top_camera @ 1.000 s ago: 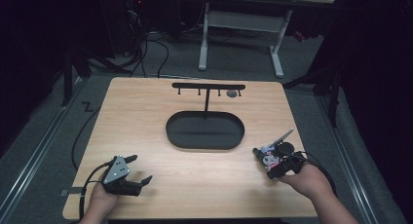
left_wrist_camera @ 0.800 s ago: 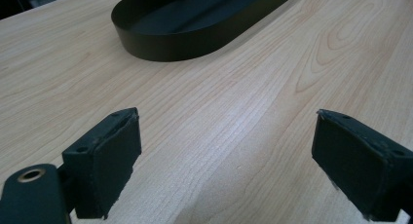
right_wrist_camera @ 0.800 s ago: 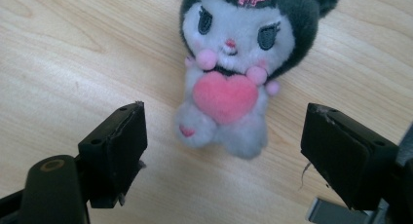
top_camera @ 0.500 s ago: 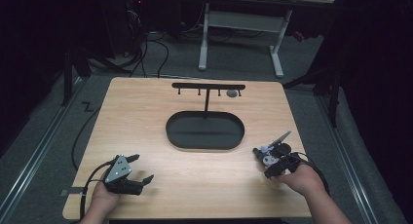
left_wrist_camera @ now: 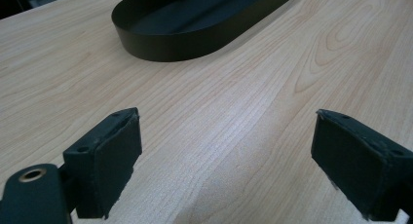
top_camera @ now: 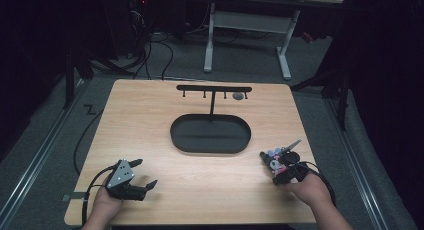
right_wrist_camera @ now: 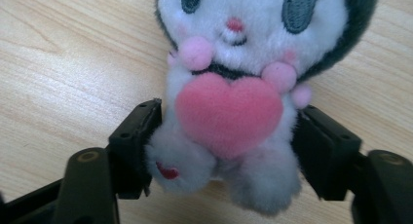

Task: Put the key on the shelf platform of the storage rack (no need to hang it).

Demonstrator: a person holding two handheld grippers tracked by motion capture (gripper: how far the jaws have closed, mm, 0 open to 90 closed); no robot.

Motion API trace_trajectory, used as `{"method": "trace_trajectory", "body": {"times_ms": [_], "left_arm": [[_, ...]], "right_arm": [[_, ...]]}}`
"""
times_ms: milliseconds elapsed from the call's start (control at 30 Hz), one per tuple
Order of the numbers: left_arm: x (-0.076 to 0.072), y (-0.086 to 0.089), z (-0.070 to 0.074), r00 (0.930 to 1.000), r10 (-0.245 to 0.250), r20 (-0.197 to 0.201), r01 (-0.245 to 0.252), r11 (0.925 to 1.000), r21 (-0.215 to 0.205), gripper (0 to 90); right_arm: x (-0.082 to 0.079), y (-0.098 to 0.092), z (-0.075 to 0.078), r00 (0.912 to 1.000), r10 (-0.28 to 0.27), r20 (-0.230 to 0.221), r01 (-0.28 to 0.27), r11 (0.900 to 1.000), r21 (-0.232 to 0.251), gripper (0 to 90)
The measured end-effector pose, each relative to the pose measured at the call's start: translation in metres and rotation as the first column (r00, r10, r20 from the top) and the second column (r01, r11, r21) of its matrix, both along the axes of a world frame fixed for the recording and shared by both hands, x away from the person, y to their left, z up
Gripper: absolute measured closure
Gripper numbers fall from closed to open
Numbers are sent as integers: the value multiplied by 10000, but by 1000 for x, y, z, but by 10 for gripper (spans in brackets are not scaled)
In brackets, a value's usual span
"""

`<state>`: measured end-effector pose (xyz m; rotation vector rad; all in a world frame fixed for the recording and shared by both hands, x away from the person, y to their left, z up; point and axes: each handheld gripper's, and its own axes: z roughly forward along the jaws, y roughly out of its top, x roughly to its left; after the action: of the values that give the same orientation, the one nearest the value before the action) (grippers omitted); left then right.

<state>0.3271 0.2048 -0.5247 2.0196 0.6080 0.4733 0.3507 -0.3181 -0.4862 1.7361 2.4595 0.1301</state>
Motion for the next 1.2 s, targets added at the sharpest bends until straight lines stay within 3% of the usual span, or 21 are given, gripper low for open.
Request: {"method": "trace_trajectory", "body": {"times_ms": [33,100,200,1200], "left_arm": [[0,0,0,10000,0,0,0,10000,0,115],[0,0,0,10000,7,-13,-7,10000,-1,116],[0,0,0,10000,-2,0,2,10000,-4,116],[0,-1,0,10000,-39,-14,39,10000,40,122]], "right_arm": [[0,0,0,10000,0,0,0,10000,0,339],[-1,-1,1,9999,48,98,-50,9997,219,423],[-1,0,3,10000,50,85,-51,9999,140,455],[10,23,39,9957,631,674,-642,9978,146,466]]}}
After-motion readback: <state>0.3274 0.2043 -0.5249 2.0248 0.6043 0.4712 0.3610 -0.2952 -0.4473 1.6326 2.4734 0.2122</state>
